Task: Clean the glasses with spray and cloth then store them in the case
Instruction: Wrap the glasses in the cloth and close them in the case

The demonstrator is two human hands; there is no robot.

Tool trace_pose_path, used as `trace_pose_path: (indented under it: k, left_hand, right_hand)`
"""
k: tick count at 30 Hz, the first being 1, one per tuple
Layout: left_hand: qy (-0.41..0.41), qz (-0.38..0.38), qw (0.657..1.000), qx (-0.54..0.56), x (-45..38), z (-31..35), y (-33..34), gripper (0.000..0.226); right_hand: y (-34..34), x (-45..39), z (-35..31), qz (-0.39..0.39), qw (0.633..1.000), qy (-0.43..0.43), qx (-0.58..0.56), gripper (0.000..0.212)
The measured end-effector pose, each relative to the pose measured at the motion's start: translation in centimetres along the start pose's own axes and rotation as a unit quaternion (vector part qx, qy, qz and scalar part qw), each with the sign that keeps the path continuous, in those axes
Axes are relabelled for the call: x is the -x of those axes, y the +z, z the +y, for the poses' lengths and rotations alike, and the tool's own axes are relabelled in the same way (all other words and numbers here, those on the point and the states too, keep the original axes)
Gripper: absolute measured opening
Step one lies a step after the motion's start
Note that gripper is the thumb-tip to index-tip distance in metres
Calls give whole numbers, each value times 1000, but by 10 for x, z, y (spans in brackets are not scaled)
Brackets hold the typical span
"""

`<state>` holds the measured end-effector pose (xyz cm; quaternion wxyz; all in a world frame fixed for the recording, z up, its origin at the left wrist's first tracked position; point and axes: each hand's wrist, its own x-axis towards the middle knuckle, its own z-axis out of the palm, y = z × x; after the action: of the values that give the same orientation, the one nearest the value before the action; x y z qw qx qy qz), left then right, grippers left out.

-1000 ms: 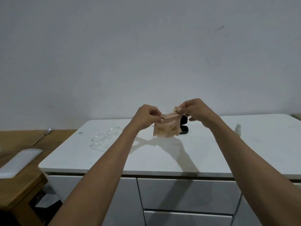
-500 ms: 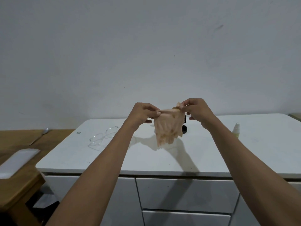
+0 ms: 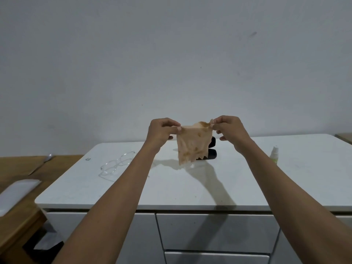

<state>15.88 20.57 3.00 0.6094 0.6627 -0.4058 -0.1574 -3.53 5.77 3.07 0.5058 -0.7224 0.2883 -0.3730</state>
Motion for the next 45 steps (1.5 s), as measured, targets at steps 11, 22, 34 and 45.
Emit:
trace_pose_path:
  k: [11,22,34,45]
  left_hand:
    - [-160,-325,917,-165,55,-46,0,43]
    - [-28,-101,951,-291,31,-81,29,12]
    - [74,-103,900,-417,32,-126,36,29]
    - [121,5,906,-406,32,-101,-37,26]
  right_hand:
    - [-13,36,39,-361,873,193,267,27]
    - [9,13,83,-84,953,118,268,14]
    - [28,11,106,-63,893,65,442,26]
    - [92,-4,62,-130,944,-49,300,26]
